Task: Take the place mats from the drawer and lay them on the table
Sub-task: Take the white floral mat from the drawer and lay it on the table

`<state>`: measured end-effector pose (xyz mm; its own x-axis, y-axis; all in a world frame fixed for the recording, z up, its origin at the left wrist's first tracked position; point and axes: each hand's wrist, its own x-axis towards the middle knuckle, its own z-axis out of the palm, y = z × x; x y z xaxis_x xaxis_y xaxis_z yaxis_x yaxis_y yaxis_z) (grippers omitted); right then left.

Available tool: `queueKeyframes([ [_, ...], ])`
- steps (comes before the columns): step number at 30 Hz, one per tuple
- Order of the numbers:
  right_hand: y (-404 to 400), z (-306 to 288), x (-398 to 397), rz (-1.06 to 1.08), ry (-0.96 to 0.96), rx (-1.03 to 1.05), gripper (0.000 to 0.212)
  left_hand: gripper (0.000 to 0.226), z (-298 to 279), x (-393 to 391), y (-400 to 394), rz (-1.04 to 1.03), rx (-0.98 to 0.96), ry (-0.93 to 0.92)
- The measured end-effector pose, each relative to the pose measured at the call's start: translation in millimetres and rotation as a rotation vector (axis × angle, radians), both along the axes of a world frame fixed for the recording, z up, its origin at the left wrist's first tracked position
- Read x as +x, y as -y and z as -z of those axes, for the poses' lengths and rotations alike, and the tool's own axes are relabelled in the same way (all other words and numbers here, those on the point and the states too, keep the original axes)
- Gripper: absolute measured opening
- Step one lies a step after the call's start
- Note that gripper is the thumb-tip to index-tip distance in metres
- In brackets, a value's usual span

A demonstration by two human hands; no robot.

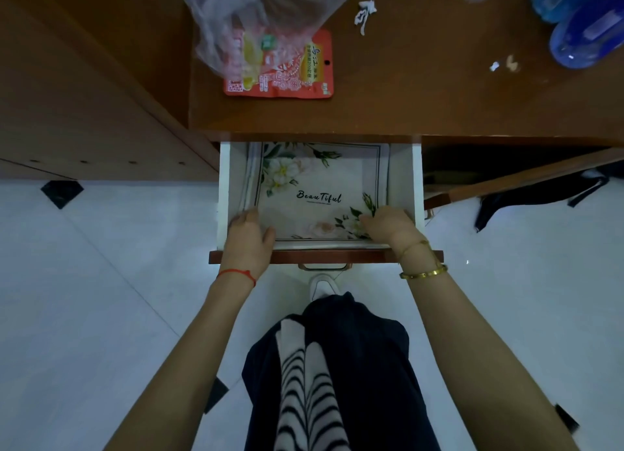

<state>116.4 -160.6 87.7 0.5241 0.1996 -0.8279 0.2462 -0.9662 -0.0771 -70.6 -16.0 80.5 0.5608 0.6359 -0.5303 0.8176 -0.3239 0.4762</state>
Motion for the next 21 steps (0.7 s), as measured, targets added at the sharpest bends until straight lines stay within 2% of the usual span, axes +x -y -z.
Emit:
queueKeyframes([
  [3, 2, 13, -7, 0.037, 0.028, -0.032, 0.042, 0.039, 2, -2, 2, 0.003, 0.011, 0.013],
  [6, 5, 19, -17, 0.074, 0.139, -0.027, 0.042, 0.041, 3, -3, 0, 0.008, 0.024, 0.048],
  [10, 8, 22, -23, 0.182, 0.24, 0.034, 0.064, 0.044, 1, -5, 2, 0.008, 0.05, 0.101],
  [16, 10, 17, -15, 0.294, 0.15, 0.164, 0.06, 0.047, 4, -9, 1, 0.015, 0.045, 0.126],
  [19, 12, 11, -15, 0.336, 0.201, 0.215, 0.06, 0.048, 3, -11, 3, 0.002, 0.065, 0.189],
  [21, 16, 13, -20, 0.354, 0.275, 0.262, 0.052, 0.048, 2, -12, 5, -0.006, 0.099, 0.233],
])
